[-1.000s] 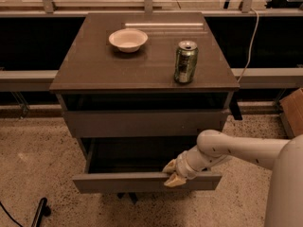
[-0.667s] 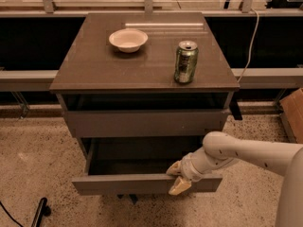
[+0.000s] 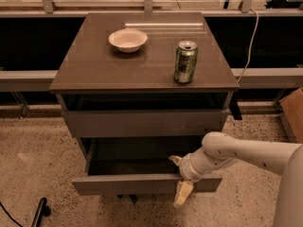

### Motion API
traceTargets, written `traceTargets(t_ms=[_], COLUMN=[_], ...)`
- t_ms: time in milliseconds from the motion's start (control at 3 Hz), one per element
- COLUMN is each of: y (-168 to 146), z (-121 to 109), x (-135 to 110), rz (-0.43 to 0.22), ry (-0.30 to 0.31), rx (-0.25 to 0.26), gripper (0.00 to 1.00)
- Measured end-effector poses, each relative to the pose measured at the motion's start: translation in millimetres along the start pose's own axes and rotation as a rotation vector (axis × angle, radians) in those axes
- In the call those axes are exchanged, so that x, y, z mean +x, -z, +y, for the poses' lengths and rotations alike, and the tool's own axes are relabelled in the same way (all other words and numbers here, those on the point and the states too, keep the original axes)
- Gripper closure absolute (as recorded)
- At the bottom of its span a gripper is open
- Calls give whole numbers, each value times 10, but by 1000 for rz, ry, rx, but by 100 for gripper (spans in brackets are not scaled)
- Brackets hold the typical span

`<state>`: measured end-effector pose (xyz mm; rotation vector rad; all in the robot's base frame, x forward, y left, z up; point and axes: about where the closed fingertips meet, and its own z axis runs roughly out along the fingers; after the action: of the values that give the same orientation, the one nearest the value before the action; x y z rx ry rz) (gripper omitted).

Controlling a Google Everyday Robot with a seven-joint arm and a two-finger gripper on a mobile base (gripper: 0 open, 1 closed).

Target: Open middle drawer

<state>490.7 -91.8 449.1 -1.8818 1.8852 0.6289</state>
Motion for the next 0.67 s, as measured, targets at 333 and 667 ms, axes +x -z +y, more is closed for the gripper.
traceTargets(t_ms=[333, 667], y=[-12, -182], z=[3, 48], x=[-4, 10], rz=[3, 30], ry=[1, 2], rx=[-4, -29], gripper=[0, 0])
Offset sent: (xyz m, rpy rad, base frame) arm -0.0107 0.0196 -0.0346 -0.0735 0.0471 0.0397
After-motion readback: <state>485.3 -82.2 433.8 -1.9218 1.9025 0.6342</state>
